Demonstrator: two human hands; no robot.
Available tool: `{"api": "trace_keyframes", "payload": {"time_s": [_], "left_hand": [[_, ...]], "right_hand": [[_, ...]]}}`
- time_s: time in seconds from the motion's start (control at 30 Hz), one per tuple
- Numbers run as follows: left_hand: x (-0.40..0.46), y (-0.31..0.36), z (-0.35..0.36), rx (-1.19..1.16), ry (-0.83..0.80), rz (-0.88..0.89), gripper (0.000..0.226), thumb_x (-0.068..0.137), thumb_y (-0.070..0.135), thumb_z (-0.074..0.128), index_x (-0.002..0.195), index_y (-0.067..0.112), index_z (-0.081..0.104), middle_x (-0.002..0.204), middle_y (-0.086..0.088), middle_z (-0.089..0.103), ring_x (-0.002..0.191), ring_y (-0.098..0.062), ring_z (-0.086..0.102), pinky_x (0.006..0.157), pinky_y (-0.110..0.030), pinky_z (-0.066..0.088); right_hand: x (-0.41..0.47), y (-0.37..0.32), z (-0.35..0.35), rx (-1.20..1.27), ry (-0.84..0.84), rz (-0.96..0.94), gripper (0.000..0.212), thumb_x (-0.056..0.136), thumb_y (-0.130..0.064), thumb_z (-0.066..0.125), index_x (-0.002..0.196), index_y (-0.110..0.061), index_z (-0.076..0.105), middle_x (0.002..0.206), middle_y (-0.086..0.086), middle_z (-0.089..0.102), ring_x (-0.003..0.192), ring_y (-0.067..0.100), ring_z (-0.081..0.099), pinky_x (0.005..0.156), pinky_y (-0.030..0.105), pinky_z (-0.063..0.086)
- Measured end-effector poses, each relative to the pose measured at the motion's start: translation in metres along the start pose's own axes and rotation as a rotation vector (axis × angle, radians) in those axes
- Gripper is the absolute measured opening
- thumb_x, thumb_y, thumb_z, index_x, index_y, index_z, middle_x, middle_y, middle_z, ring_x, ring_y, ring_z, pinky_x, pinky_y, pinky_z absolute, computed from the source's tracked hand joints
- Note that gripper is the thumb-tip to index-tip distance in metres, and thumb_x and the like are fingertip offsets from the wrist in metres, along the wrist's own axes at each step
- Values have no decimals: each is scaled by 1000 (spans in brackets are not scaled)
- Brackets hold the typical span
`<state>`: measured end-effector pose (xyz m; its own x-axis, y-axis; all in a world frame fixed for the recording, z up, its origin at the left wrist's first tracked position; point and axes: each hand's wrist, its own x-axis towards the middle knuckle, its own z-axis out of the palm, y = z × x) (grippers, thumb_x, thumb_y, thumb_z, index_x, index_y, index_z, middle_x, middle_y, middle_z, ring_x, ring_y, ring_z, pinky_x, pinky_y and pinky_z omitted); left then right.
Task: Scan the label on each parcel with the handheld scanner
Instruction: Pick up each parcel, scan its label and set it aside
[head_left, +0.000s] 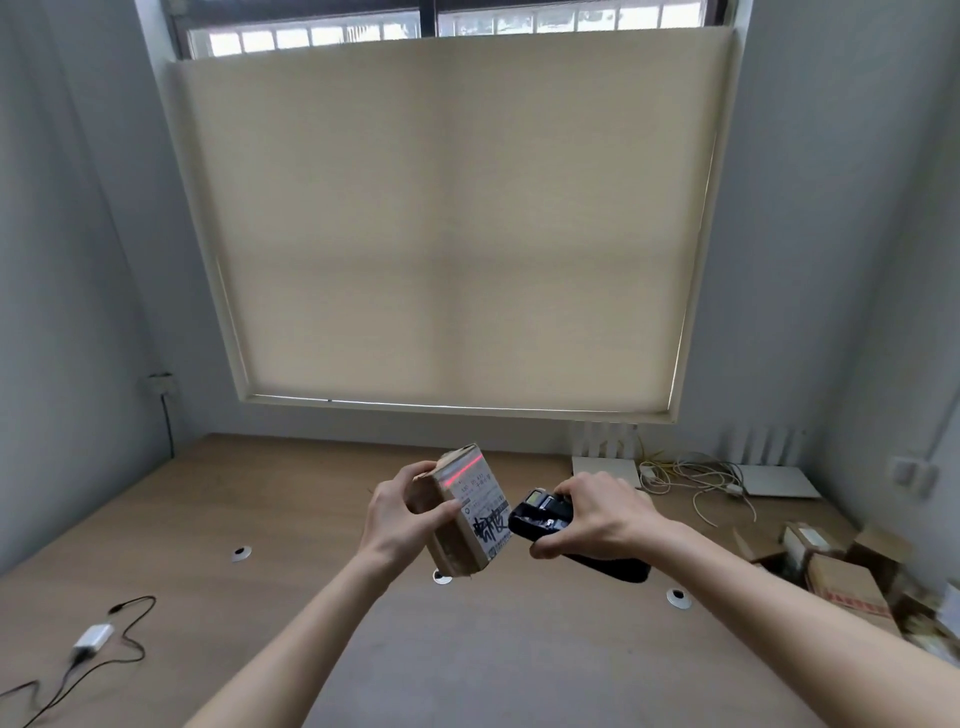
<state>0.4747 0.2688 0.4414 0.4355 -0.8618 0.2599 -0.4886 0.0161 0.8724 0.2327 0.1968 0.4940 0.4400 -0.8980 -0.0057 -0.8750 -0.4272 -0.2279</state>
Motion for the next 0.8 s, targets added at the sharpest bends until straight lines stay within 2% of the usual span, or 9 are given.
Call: {"api": "trace_keyframes", "payload": {"time_s": [0.17,0.47,0.67,0.8], "left_hand": [[-1,-1,0,16,6,0,56,73,31,88,125,31,65,114,-3,67,111,-20,63,98,-40,52],[-7,-5,-9,6,28,-25,56,74,33,88,125,35,64,117,-7,65,109,-21,63,100,-42,51],[-18,-17,-28,-13,65,-70,53,75,35,86,123,36,62,121,-6,61,110,-20,60,94,-38,52],[-33,-38,-61,-151,136,-183,60,69,42,83,123,35,56,128,-7,57,117,-25,58,98,-49,53]], "right_hand": [[-2,-2,-1,-12,10,-13,59,62,-70,80,103,-28,74,95,-3,74,92,23,67,72,30,49],[-1,-13,1,-18,19,-36,59,61,-70,80,101,-28,74,91,-4,72,89,23,65,66,29,41],[7,-27,15,76,-54,-53,62,54,-69,81,102,-30,73,94,-8,74,92,19,69,78,31,57],[18,-60,40,293,-124,-98,55,58,-69,80,94,-30,68,87,-12,73,84,12,70,74,30,56]]}}
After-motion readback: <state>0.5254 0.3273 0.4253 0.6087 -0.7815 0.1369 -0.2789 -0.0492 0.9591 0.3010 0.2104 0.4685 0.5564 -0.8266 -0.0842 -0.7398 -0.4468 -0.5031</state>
